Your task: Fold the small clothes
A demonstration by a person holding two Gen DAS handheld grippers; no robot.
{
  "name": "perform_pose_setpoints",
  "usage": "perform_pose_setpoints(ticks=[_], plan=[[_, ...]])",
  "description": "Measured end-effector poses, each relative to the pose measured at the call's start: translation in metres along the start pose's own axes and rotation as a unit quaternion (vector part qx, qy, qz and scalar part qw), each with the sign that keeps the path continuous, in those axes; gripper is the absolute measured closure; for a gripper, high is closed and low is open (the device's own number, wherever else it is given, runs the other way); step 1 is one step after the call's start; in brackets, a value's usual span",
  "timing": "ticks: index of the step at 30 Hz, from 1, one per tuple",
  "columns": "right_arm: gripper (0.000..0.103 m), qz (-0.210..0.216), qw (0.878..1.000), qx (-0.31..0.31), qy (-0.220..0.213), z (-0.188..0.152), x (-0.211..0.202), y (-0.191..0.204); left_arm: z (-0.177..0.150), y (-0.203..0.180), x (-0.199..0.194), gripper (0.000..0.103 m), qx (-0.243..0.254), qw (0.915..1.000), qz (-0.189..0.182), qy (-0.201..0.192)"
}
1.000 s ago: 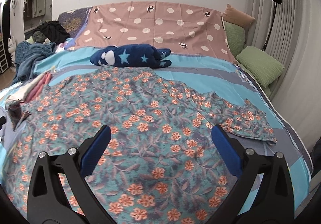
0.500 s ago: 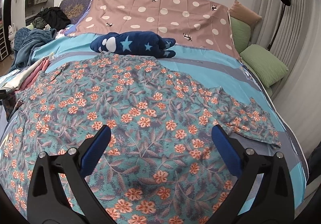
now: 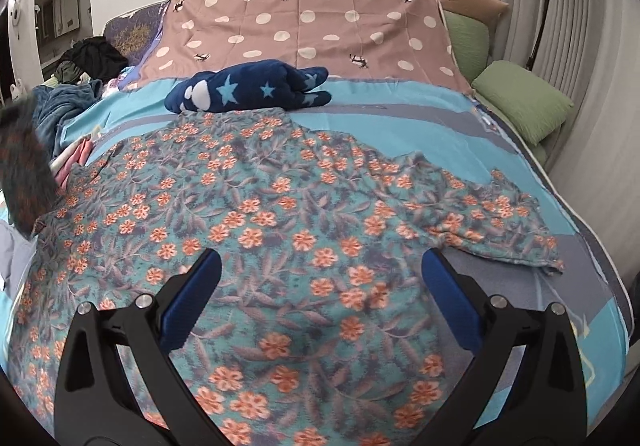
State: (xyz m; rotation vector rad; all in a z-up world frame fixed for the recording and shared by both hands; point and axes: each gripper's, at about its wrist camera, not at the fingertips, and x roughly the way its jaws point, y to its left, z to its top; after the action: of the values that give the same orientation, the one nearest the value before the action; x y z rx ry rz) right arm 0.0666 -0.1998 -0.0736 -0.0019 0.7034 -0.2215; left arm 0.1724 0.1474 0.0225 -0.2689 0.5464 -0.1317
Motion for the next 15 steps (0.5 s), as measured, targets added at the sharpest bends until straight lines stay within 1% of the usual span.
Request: perform_pose_setpoints(ticks=[2,5,6,8,9,10,12,14,15], plan=[[0.002,-0.004,1.000,0.006,-0.002,-0.001,-0.002,-0.010,-0.007,-0.049,0.006,0.097,0.030,0.9984,-0.048,0.009],[0.002,-0.011,1.000,0.025,0.001,-0.004,-0.002,-0.028,-0.029,-0.100,0.025,0.097,0.065,0.9926,-0.095,0.038],[0.002,-0.011,0.999,0.032,0.003,-0.006,-0.001,-0.035,-0.042,-0.119,0.036,0.097,0.083,0.9895,-0.105,0.053],[0.002,-0.005,0.999,0.044,0.009,-0.007,-0.001,-0.046,-0.068,-0.141,0.057,0.097,0.108,0.9842,-0.112,0.085],[0.002,0.008,0.998,0.053,0.013,-0.008,-0.001,-0.052,-0.085,-0.152,0.072,0.097,0.120,0.9797,-0.114,0.113],[0.002,0.019,0.998,0.060,0.018,-0.008,-0.001,-0.057,-0.096,-0.159,0.082,0.097,0.127,0.9765,-0.113,0.132],[0.002,0.060,0.995,0.076,0.033,-0.006,0.001,-0.063,-0.120,-0.168,0.100,0.097,0.141,0.9697,-0.107,0.168],[0.002,0.119,0.986,0.101,0.053,0.000,0.006,-0.070,-0.133,-0.161,0.110,0.097,0.145,0.9658,-0.103,0.189],[0.002,0.154,0.979,0.117,0.066,0.004,0.010,-0.072,-0.138,-0.160,0.112,0.097,0.145,0.9646,-0.102,0.196]])
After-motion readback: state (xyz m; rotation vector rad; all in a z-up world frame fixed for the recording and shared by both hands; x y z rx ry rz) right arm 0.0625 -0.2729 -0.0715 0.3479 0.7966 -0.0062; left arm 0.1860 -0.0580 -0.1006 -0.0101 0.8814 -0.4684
